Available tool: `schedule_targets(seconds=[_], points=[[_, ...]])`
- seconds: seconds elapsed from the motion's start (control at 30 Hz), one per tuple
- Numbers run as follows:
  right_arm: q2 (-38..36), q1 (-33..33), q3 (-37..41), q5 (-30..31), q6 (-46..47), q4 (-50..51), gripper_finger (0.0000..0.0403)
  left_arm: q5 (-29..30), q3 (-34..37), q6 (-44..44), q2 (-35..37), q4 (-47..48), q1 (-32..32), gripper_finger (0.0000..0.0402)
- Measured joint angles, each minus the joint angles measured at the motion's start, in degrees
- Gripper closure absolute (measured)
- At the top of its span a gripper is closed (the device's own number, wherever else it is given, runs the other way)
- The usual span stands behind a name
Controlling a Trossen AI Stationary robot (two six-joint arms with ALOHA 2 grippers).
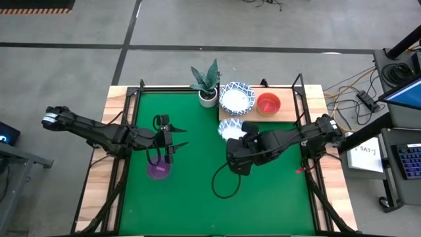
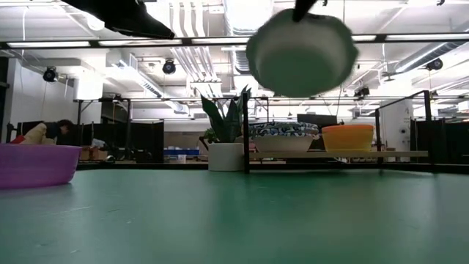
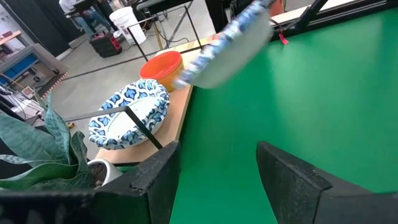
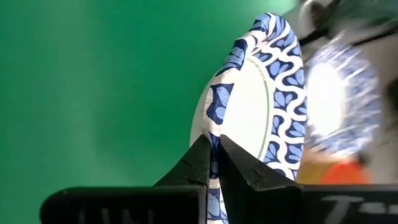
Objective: Place and stack bowls onto a shelf
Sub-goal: Stack the white and blue bowl on top of the white and blue bowl
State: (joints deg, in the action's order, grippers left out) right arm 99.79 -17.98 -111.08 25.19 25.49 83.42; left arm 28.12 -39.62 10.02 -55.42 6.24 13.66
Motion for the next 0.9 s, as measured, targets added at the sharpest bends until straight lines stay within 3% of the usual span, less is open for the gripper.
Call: schedule_targets(seconds=[0.2,0.37,0.7,0.9], points=[[0.0,3.33,-0.86,8.53,-10.34,0.43,0.0391,0.0,0.0,0.0,0.0,0.27,-0.01,0.0208],[0.0,9.66,2.02,11.08,-15.35,0.28,0.0391,0.0,0.0,0.0,0.0,0.44,0.0,0.0208],[-0.02,22.87,9.36,10.3,-28.44,-9.16,0.0391,-0.01,0.0,0.0,0.0,1.33,0.0,0.0208],[-0.02,28.82,10.75,3.72,-31.99,-14.45,0.039,-0.02,0.0,0.0,0.0,1.33,0.01,0.0208]])
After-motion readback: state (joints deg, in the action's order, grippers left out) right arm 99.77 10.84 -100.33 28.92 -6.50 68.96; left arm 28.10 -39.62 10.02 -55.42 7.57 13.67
